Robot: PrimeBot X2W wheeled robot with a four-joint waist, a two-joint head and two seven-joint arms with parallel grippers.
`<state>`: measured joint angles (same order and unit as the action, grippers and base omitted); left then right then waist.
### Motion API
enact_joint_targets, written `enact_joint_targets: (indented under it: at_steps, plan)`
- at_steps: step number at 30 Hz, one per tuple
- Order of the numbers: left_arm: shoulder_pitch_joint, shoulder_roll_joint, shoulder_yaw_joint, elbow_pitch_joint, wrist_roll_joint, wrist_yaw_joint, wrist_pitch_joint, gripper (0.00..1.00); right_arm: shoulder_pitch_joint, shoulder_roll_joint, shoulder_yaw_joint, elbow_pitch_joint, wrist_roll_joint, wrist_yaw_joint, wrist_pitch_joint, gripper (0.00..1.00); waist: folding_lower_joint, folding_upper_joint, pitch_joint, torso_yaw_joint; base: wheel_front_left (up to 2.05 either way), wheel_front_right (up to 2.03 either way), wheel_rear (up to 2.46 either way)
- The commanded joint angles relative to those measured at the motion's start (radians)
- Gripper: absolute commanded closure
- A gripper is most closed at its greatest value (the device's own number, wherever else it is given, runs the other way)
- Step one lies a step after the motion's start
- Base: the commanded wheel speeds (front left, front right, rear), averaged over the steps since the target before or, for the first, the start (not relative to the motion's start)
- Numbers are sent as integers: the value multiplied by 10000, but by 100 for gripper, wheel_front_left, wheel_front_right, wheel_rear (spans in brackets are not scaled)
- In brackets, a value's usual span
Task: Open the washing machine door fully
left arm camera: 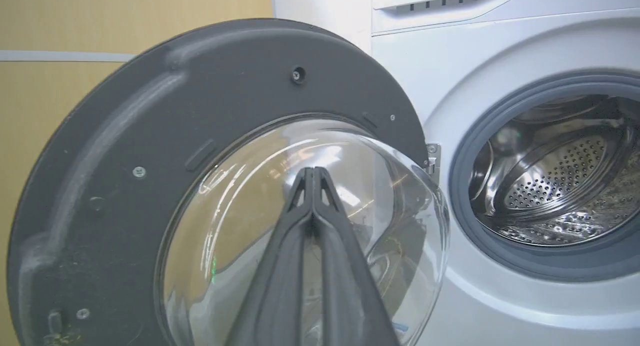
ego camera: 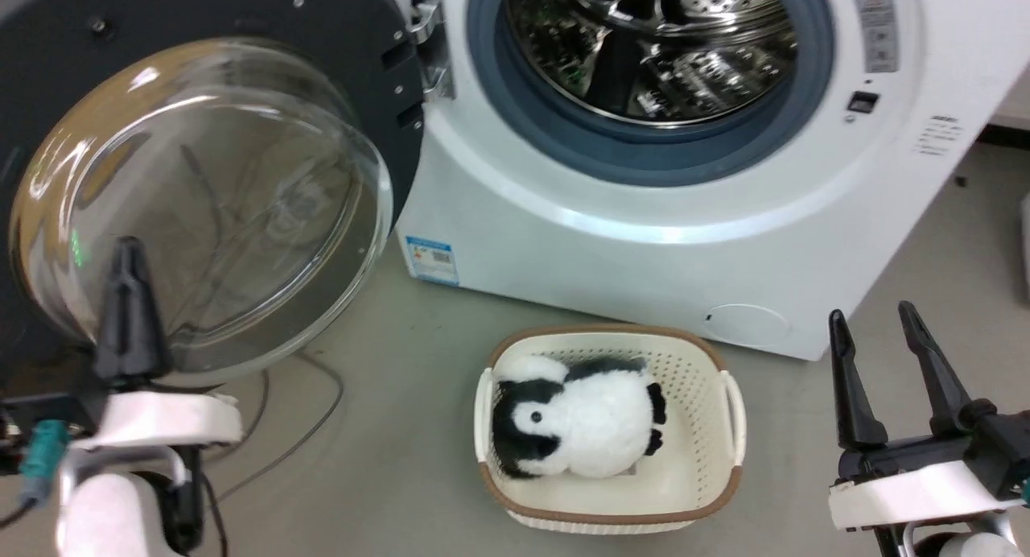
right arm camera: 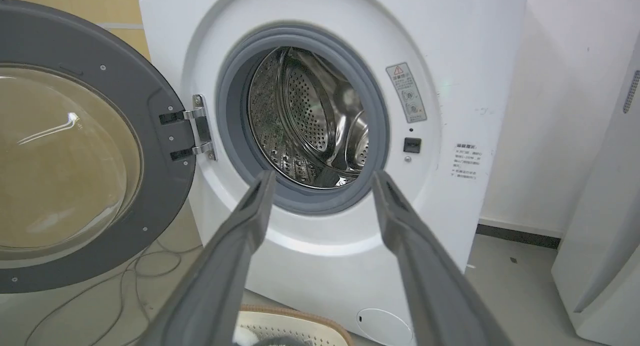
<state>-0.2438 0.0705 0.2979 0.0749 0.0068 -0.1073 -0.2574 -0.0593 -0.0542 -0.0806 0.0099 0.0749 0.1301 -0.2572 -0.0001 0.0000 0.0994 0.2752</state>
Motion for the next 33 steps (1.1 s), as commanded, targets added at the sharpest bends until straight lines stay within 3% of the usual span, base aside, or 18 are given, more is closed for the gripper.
enact_joint_targets:
  at_steps: [1,15,16,17,18,33]
  plan:
    - [169,-52,-80,-29,-12,-23,-44,100,152,38,-27,-82,52,6,-46,0,1,0,-192,-216,0,0,0]
    - [1285,-174,-1961,611,-189,-105,-44,100,802,39,-252,-150,335,6,-46,0,1,0,-820,-1333,0,0,0]
    - [1337,-177,-2035,692,-186,-77,-44,87,840,39,-255,-123,352,6,-46,0,1,0,-845,-1399,0,0,0]
    - [1393,-179,-2104,780,-177,-40,-44,27,877,39,-253,-96,369,6,-46,0,1,0,-870,-1461,0,0,0]
    - [1442,-181,-2189,826,-134,-4,-44,0,916,39,-253,-80,388,6,-46,0,1,0,-894,-1524,0,0,0]
    - [2238,-199,-2726,1201,-619,322,-44,0,1403,39,-47,377,721,6,-46,0,1,0,-1125,-2214,0,0,0]
